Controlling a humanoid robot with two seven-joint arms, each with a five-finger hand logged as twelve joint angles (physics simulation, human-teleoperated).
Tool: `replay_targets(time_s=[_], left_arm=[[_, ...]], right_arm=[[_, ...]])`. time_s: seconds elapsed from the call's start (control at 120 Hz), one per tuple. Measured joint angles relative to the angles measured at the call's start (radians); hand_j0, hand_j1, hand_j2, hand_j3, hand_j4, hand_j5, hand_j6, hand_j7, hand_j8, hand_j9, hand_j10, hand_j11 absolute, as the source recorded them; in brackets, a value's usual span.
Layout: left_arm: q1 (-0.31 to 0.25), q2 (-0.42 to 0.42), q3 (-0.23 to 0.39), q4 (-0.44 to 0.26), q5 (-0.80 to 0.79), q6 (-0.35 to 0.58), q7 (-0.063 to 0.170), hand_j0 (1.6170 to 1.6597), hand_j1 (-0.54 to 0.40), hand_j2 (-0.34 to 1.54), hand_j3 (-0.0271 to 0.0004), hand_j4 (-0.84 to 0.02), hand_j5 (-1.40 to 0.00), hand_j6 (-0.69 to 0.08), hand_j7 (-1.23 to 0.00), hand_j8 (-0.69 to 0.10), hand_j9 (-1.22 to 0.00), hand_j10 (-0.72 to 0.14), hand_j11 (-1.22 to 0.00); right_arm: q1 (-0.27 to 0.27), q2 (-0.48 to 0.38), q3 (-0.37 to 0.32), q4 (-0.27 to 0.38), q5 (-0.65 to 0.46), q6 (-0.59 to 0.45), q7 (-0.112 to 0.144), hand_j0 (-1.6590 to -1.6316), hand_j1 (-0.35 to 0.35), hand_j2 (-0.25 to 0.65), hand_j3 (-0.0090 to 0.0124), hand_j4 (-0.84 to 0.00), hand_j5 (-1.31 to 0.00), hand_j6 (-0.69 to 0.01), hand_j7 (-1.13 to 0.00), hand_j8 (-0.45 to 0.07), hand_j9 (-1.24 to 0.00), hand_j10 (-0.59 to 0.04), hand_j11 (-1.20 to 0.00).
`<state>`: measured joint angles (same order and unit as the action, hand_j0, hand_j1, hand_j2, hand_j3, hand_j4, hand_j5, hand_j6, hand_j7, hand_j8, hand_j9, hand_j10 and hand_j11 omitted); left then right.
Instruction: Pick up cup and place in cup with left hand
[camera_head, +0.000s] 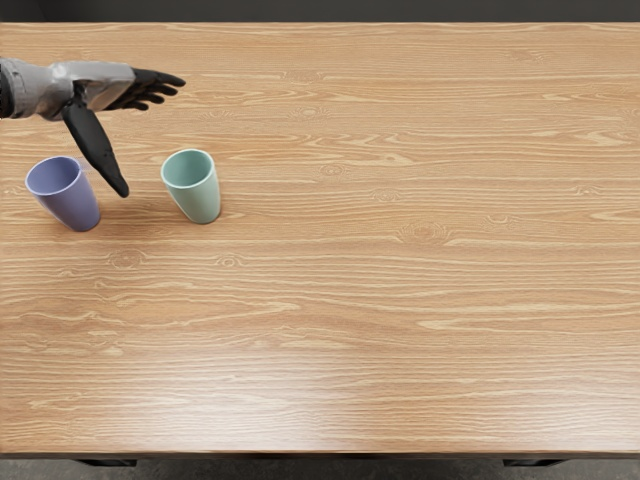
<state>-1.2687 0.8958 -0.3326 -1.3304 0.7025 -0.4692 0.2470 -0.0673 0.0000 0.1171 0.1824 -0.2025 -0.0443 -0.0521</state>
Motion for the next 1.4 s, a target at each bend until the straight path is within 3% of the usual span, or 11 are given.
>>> replay_targets(time_s=[0.067,0.15,0.392,0.45,0.492,0.625,0.758,0.967,1.058,1.267,1.4], left_arm=[[0.000,-0.001,-0.006,-0.010,-0.011,-0.012,-0.036,1.6580,0.324,0.01,0.0000,-0.027,-0.03,-0.028,-0.03,-0.027,-0.03,-0.026,-0.03],[0.004,-0.011,-0.010,-0.014,-0.018,-0.019,-0.059,1.6580,0.333,0.00,0.0000,-0.019,-0.02,-0.020,-0.02,-0.020,-0.02,-0.018,-0.02],[0.009,-0.050,-0.006,-0.011,-0.017,-0.016,-0.071,1.6580,0.345,0.00,0.0000,-0.008,-0.01,-0.009,-0.01,-0.009,-0.01,-0.008,-0.01],[-0.001,-0.118,-0.001,0.001,0.016,-0.013,-0.047,1.6581,0.347,0.00,0.0000,-0.007,0.00,-0.007,0.00,-0.007,0.00,-0.006,0.00],[-0.009,-0.176,0.001,0.018,0.072,-0.010,-0.009,1.6581,0.347,0.00,0.0000,-0.006,0.00,-0.007,0.00,-0.007,0.00,-0.006,0.00],[-0.003,-0.253,0.012,0.048,0.268,0.060,0.110,1.6581,0.348,0.00,0.0000,-0.005,0.00,-0.006,0.00,-0.005,0.00,-0.004,0.00],[-0.010,-0.273,0.043,0.057,0.385,0.108,0.172,1.6581,0.349,0.00,0.0000,-0.004,0.00,-0.005,0.00,-0.005,0.00,-0.003,0.00],[-0.020,-0.337,0.112,0.108,0.505,0.123,0.195,1.6581,0.349,0.00,0.0000,-0.004,0.00,-0.005,0.00,-0.004,0.00,-0.003,0.00],[-0.022,-0.398,0.128,0.143,0.533,0.124,0.197,1.6581,0.349,0.00,0.0000,-0.004,0.00,-0.005,0.00,-0.004,0.00,-0.003,0.00],[-0.030,-0.416,0.185,0.195,0.561,0.171,0.198,1.6581,0.348,0.00,0.0000,-0.004,0.00,-0.005,0.00,-0.005,0.00,-0.004,0.00],[-0.030,-0.434,0.212,0.216,0.564,0.210,0.197,1.6581,0.300,0.01,0.0000,-0.045,-0.05,-0.046,-0.05,-0.046,-0.05,-0.044,-0.05]], right_arm=[[0.000,0.000,0.000,0.001,0.000,0.000,0.000,-1.6581,-0.320,-0.005,0.0000,-0.024,-0.03,-0.024,-0.03,-0.024,-0.03,-0.024,-0.03],[0.000,0.000,0.001,-0.001,0.000,0.000,0.000,-1.6581,-0.320,-0.005,0.0000,-0.024,-0.03,-0.024,-0.03,-0.024,-0.03,-0.024,-0.03],[0.000,0.000,0.001,-0.001,0.000,0.000,0.000,-1.6581,-0.320,-0.005,0.0000,-0.024,-0.03,-0.024,-0.03,-0.024,-0.03,-0.024,-0.03],[0.000,0.000,0.001,-0.002,0.000,0.001,0.003,-1.6581,-0.320,-0.005,0.0000,-0.024,-0.03,-0.024,-0.03,-0.024,-0.03,-0.024,-0.03],[0.000,0.000,0.000,-0.002,0.000,0.001,0.004,-1.6581,-0.320,-0.005,0.0000,-0.024,-0.03,-0.024,-0.03,-0.024,-0.03,-0.024,-0.03],[0.001,0.000,-0.001,-0.003,0.000,0.001,0.007,-1.6581,-0.320,-0.005,0.0000,-0.024,-0.03,-0.024,-0.03,-0.024,-0.03,-0.024,-0.03],[0.000,0.000,-0.002,-0.003,0.000,0.001,0.007,-1.6581,-0.320,-0.005,0.0000,-0.024,-0.03,-0.024,-0.03,-0.024,-0.03,-0.024,-0.03],[0.001,0.000,-0.002,-0.004,0.000,0.001,0.008,-1.6581,-0.320,-0.005,0.0000,-0.024,-0.03,-0.024,-0.03,-0.024,-0.03,-0.024,-0.03],[0.001,0.000,-0.002,-0.004,0.000,0.001,0.008,-1.6581,-0.320,-0.005,0.0000,-0.024,-0.03,-0.024,-0.03,-0.024,-0.03,-0.024,-0.03],[0.001,0.000,-0.002,-0.004,-0.001,0.001,0.009,-1.6581,-0.320,-0.005,0.0000,-0.024,-0.03,-0.024,-0.03,-0.024,-0.03,-0.024,-0.03],[0.001,0.000,-0.003,-0.004,-0.001,0.001,0.010,-1.6581,-0.320,-0.005,0.0000,-0.024,-0.03,-0.024,-0.03,-0.024,-0.03,-0.024,-0.03]])
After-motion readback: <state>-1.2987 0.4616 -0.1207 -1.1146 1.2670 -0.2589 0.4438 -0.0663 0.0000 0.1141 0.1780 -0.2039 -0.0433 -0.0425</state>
